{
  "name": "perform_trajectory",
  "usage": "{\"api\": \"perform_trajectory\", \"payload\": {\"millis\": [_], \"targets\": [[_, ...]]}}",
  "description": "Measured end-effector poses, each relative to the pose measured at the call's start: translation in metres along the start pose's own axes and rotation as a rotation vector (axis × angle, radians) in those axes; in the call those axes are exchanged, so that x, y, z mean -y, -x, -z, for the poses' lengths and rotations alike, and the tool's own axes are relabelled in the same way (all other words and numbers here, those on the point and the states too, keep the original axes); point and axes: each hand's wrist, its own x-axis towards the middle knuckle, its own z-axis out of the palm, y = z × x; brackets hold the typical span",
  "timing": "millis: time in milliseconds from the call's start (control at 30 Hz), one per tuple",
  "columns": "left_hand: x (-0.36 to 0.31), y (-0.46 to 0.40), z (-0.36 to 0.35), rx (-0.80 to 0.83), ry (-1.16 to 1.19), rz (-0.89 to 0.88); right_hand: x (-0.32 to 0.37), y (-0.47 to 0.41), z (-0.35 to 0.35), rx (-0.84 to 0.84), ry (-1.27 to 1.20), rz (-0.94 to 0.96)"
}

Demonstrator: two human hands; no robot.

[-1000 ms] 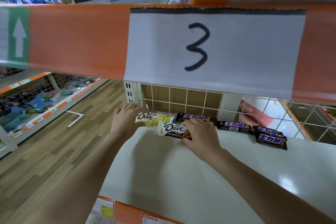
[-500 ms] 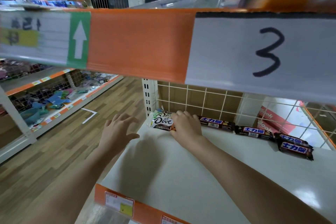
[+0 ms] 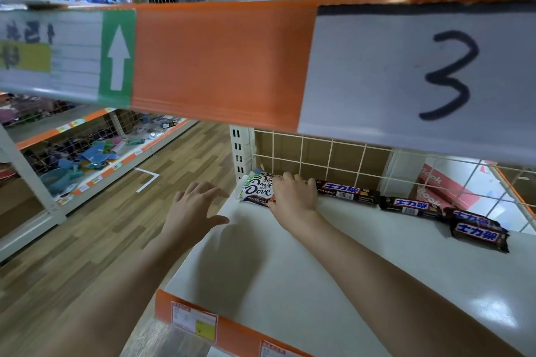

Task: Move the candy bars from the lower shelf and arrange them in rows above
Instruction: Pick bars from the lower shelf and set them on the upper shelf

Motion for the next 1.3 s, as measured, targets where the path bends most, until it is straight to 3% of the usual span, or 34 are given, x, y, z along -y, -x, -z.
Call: {"api": "perform_trajectory", "payload": {"millis": [300, 467, 900, 1300], "targets": [[-0.017, 0.0, 0.003, -0.01, 0.0, -0.028, -0.019, 0.015, 0.018, -0.015, 0.011, 0.008], [-0.039, 0.003, 0.004, -0.007, 0.051, -0.02, -0.061, 0.045, 0.038, 0.047, -0.04, -0.083], [-0.161, 0.058, -0.006, 0.048, 0.274, -0.101, -0.168, 0.199, 0.078, 0.03, 0.025, -0.37], [-0.258, 0.154, -0.003, 0.054, 0.266, -0.299, -0.191, 0.335, 0.099, 0.078, -0.037, -0.541]]}}
